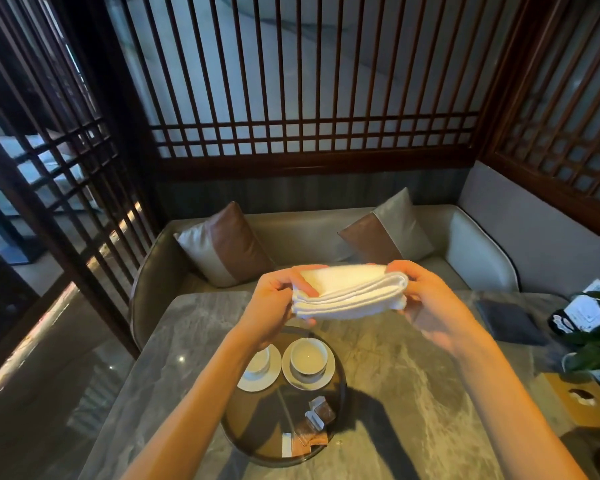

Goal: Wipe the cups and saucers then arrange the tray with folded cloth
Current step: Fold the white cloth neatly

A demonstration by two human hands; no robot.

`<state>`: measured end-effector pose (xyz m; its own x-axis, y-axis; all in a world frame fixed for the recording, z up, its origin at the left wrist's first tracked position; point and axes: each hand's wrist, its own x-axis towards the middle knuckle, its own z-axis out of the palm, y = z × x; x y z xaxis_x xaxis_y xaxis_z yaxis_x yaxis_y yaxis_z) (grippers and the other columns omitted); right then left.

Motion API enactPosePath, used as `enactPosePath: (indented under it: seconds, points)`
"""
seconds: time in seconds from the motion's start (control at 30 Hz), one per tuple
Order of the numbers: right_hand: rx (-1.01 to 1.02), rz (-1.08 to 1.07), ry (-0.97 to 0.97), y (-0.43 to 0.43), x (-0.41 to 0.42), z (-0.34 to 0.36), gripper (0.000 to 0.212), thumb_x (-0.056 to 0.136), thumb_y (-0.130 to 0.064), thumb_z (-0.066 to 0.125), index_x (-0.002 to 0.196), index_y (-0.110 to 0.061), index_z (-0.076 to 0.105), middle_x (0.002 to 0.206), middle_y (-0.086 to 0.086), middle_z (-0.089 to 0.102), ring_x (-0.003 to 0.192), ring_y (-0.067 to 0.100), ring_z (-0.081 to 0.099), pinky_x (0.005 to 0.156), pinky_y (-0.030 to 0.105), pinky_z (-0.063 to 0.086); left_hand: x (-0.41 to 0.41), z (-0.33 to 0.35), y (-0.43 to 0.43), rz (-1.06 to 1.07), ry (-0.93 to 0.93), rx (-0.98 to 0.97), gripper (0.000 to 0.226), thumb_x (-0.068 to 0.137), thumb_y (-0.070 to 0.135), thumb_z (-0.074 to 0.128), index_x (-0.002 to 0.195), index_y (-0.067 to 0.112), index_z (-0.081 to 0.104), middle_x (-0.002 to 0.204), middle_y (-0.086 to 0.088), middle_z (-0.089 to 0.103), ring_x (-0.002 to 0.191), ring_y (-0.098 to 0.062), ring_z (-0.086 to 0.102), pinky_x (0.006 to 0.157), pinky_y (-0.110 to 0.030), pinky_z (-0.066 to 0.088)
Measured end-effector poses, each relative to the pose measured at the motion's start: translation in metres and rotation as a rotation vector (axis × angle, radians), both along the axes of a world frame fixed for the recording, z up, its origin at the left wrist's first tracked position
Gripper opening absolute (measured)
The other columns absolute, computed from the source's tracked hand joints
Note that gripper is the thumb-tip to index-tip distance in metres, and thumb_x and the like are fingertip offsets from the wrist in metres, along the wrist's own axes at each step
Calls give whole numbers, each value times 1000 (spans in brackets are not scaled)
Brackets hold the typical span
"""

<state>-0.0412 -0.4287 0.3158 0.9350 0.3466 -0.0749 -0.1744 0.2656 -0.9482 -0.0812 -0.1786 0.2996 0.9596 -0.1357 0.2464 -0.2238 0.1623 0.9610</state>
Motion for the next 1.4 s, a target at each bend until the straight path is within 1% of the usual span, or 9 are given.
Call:
enactPosePath:
  seconds: [0.07,0.17,0.27,0.4,0.47,0.73,0.9,1.17,1.4]
  points:
    - [240,90,277,-3,0,-2,25,93,-17,54,105,-15,76,101,8,75,86,23,73,63,29,59,2,-6,4,38,-40,32,36,94,0,50,77,18,77,125,-12,66,105,-40,68,57,-28,61]
    - [50,213,337,-2,-5,-15,43,92,-49,55,128,-27,63,117,6,72,99,25,72,71,36,60,3,-17,9,68,-23,123,34,96,-3,52,78,14,75,126,-8,64,113,-36,65,62,-33,63]
    - [-104,190,258,8,-8,-27,47,88,-26,67,134,-35,55,129,6,66,107,23,69,80,35,59,0,-28,15,23,126,125,25,96,5,49,94,17,71,126,-3,62,119,-34,61,76,-46,61]
    - [-93,119,222,12,-10,-28,65,80,-6,73,135,-33,54,125,8,67,106,24,70,78,32,59,-7,-35,24,-138,449,-299,44,94,33,54,136,21,50,134,-15,60,121,-38,59,100,-56,50]
    - [-119,122,200,14,-10,-27,73,71,-9,79,135,-32,53,123,7,68,108,24,69,81,34,59,-10,-32,26,-185,491,-148,49,94,48,54,134,21,53,133,-14,62,123,-36,59,104,-54,47]
    - [-255,263,188,14,-11,-24,60,71,-19,78,127,-23,59,122,4,71,112,22,67,95,36,53,-15,-27,20,-84,555,115,37,93,29,65,126,19,51,110,-17,62,79,-18,68,67,-36,59]
    - [-479,327,139,5,-12,-25,68,63,-30,85,125,-21,60,118,1,72,109,20,68,73,24,55,-25,-19,28,-193,611,226,41,92,25,66,127,24,44,121,-23,60,85,-26,69,52,-22,54]
    - [-522,-93,-649,12,-15,-22,56,71,16,66,93,-36,70,109,-14,70,113,9,60,91,16,46,-26,-14,18,92,-30,345,44,89,-8,62,109,30,56,126,1,53,117,-13,58,79,-22,59]
    - [-435,-178,-1025,28,-20,-23,33,77,-2,50,96,-24,66,128,-2,59,134,21,45,110,41,42,-27,-19,18,-88,301,-448,46,86,10,46,128,25,58,141,-10,49,128,-42,50,98,-55,51]
